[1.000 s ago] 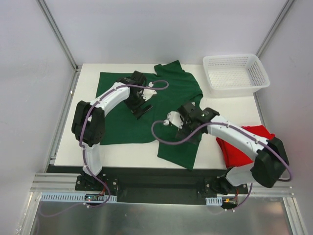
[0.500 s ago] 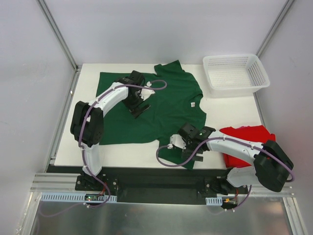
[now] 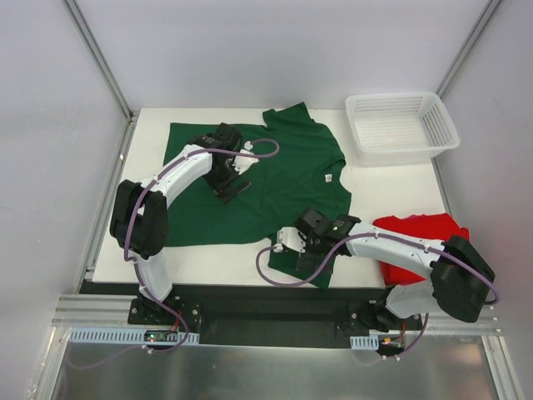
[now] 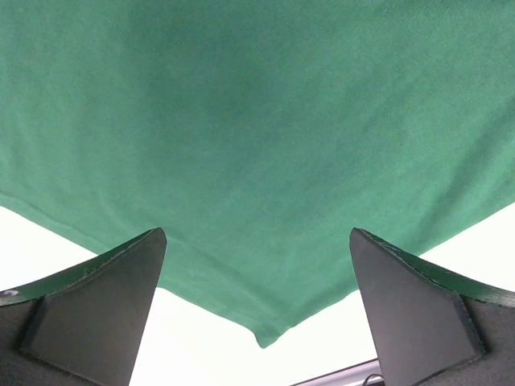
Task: Fold and stack the t-shirts
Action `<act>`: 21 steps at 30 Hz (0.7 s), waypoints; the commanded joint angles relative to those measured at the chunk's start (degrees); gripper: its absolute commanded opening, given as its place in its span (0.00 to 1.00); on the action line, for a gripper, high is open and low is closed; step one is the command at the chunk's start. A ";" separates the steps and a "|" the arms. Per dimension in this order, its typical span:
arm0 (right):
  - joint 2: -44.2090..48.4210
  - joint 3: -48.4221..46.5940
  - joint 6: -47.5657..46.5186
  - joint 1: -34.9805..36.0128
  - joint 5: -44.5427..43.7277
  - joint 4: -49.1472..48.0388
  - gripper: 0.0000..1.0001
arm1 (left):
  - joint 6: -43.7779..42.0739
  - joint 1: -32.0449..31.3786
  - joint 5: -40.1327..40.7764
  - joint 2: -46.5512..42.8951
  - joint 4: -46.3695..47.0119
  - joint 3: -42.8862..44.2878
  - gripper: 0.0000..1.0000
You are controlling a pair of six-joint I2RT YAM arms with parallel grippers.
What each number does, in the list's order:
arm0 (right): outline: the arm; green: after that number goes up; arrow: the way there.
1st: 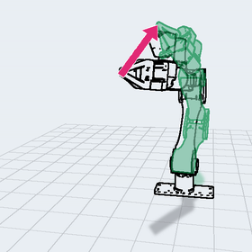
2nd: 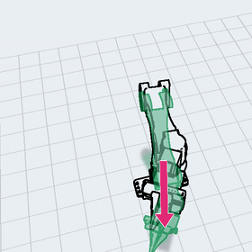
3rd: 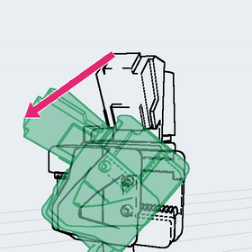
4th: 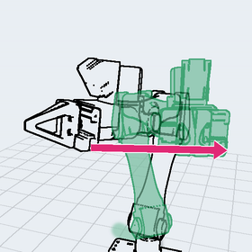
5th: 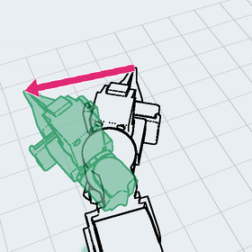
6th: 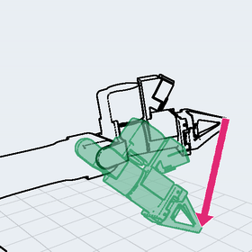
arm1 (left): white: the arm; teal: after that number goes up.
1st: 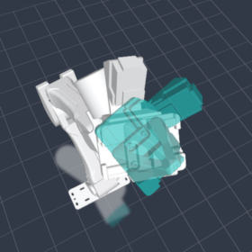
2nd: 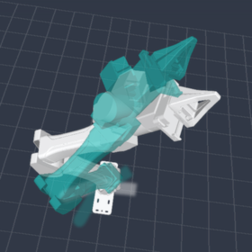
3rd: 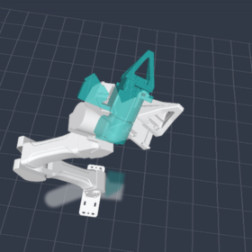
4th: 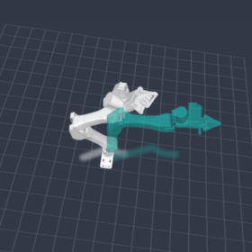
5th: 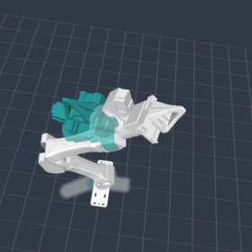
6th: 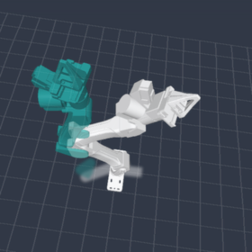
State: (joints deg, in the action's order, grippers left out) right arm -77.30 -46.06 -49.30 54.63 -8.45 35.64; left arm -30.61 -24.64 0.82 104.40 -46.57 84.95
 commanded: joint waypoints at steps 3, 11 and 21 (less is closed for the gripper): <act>-0.84 1.59 -0.35 0.48 4.75 -2.24 0.96 | -0.24 0.39 1.90 -2.62 -0.90 -0.04 0.99; -3.38 2.29 0.34 1.18 10.79 -2.50 0.96 | -1.47 0.47 3.05 -3.50 -0.81 -0.83 0.99; -4.44 2.47 1.92 3.28 15.39 -1.63 0.96 | -2.08 0.47 2.87 -3.68 -0.89 -0.92 0.99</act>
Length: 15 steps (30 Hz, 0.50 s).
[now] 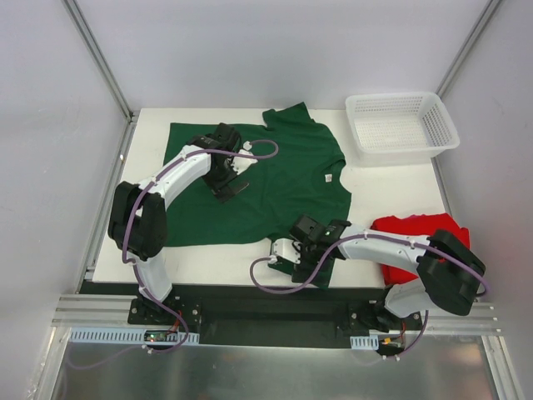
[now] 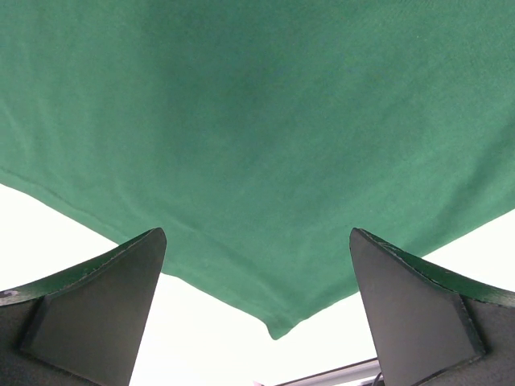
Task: Fold and stack the t-shirts
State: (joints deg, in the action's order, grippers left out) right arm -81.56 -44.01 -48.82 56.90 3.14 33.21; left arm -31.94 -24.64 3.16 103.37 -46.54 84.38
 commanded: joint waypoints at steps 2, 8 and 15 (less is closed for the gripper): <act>-0.09 0.06 2.06 1.37 4.77 1.59 0.96 | -0.75 0.47 0.53 -2.65 -0.92 -0.18 1.00; -0.97 -0.02 3.46 2.68 7.23 1.42 0.96 | -0.75 0.47 0.36 -2.65 -0.74 0.17 0.99; -4.04 -1.34 1.98 3.48 9.08 2.20 0.96 | -0.93 0.39 0.18 -2.74 -0.57 -0.09 0.99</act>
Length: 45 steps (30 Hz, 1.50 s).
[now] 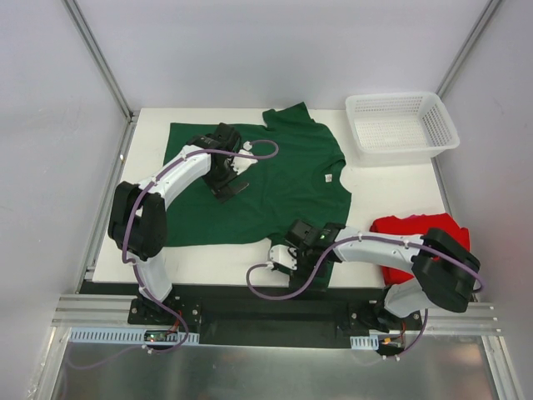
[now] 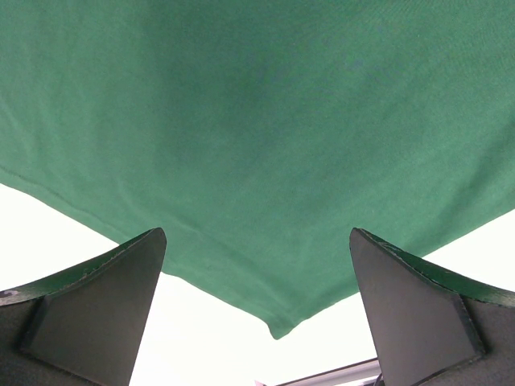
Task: Fold and stack the t-shirts
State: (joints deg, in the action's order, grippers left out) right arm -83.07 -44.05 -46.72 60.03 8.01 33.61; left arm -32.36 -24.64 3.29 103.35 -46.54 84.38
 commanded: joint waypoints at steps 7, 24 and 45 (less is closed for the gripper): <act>-4.99 -3.48 -3.02 -0.44 9.99 5.23 0.96 | -0.60 0.47 0.14 -2.54 -0.48 0.26 0.99; -5.01 -14.90 -11.19 -4.83 20.02 19.29 0.96 | -2.18 0.47 0.14 -0.69 -0.57 3.86 0.99; -26.32 -48.55 -20.95 -36.21 -20.58 -12.94 0.96 | -13.25 7.07 3.65 19.86 3.39 31.11 0.99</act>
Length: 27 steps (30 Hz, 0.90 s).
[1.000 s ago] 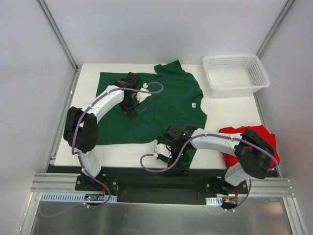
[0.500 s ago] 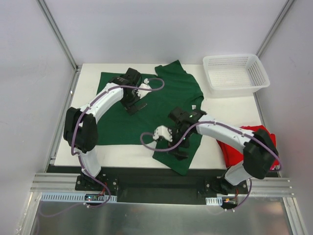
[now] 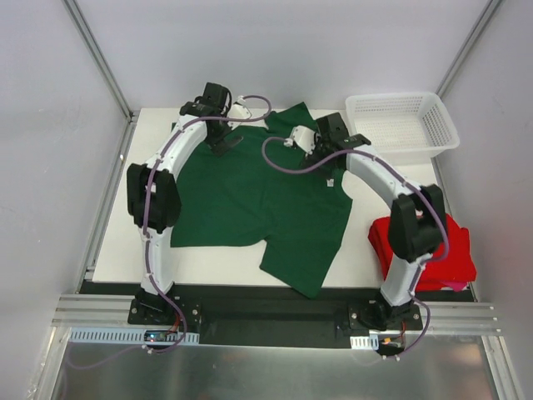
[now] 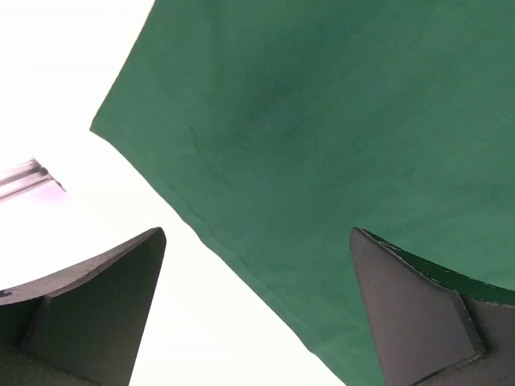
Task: Fold and stack the t-shirts
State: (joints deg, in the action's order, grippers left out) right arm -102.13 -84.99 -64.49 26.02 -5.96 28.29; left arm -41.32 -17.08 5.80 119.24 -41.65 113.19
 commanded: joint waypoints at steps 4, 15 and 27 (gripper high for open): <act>-13.26 -11.95 -4.94 -3.26 -5.39 -9.04 0.96 | -5.87 -0.50 1.14 4.69 -1.42 -1.56 0.99; -18.81 -12.73 -0.38 -4.66 4.19 -8.10 0.96 | -8.16 1.17 4.04 8.28 -1.15 -3.16 0.99; -25.05 -22.23 0.77 -4.66 11.05 5.19 0.96 | -10.62 2.23 6.24 15.05 -0.98 3.00 0.99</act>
State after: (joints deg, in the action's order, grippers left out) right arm -126.28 -102.39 -64.51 21.52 2.17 27.92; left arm -50.22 -15.14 10.79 133.34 -42.24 112.33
